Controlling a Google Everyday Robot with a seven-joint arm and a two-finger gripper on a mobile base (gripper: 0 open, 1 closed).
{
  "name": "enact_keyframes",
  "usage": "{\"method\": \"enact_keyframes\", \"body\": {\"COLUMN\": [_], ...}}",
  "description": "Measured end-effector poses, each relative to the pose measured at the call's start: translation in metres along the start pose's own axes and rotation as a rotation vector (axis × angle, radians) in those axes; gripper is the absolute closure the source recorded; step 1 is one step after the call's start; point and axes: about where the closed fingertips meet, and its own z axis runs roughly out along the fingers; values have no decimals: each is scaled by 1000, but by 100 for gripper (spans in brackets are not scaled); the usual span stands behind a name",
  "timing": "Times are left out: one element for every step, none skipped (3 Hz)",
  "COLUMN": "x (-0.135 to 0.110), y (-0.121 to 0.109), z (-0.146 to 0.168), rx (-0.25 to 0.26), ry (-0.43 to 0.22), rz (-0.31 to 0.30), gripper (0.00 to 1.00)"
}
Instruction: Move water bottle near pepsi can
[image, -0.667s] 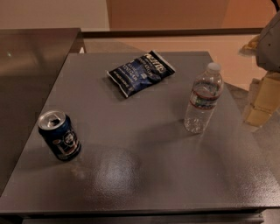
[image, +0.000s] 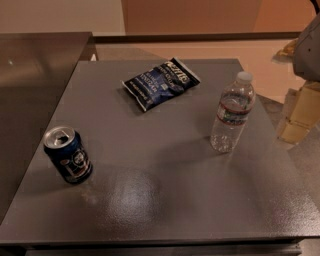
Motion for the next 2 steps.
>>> {"method": "enact_keyframes", "body": {"x": [-4, -6], "y": [-5, -11], "z": [8, 23], "rx": [-13, -26], "ry": [-70, -158], "rz": [16, 54], "gripper": [0, 0]}}
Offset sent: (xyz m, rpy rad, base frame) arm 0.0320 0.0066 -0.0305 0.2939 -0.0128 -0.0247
